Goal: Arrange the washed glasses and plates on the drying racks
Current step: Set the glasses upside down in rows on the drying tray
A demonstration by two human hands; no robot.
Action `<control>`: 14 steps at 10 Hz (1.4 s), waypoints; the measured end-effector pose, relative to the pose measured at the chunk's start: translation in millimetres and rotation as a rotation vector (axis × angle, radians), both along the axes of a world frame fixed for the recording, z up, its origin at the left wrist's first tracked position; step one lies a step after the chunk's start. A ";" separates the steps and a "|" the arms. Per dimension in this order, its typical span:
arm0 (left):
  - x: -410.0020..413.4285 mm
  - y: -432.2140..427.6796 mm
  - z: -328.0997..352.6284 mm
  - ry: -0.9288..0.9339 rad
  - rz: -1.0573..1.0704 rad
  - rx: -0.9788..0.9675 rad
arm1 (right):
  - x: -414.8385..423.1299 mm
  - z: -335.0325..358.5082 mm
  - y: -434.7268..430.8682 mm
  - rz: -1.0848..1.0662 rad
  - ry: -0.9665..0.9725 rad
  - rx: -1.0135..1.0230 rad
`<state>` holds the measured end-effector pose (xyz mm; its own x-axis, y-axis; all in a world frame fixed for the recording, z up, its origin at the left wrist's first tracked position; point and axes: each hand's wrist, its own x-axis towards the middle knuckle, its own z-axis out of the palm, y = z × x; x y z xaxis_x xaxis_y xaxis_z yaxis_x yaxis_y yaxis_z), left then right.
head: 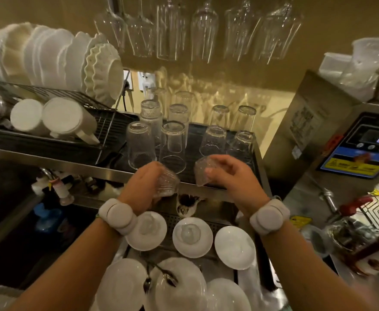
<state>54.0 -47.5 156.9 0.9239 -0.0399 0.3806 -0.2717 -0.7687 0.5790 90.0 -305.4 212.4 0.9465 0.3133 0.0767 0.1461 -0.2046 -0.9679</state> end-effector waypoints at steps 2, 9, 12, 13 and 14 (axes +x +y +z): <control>20.8 -22.9 9.1 -0.027 0.059 -0.124 | 47.6 -9.5 -8.3 -0.206 -0.126 -0.195; 27.6 -35.9 26.7 0.289 -0.001 -0.595 | 68.0 -36.7 2.3 -0.334 -0.232 -0.290; 23.1 -68.1 52.9 0.126 -0.232 -0.784 | 20.0 21.2 11.3 0.080 0.267 0.113; 20.1 -78.3 55.5 0.007 -0.276 -0.637 | 19.7 23.1 3.7 0.115 0.254 0.231; 22.1 -77.2 53.6 -0.007 -0.268 -0.515 | 28.1 21.0 -3.4 0.013 0.141 0.202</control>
<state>76.1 -124.7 210.5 0.9042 -0.0803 0.4194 -0.4237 -0.2918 0.8575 118.1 -308.8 233.4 0.9482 0.3175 0.0064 0.0081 -0.0042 -1.0000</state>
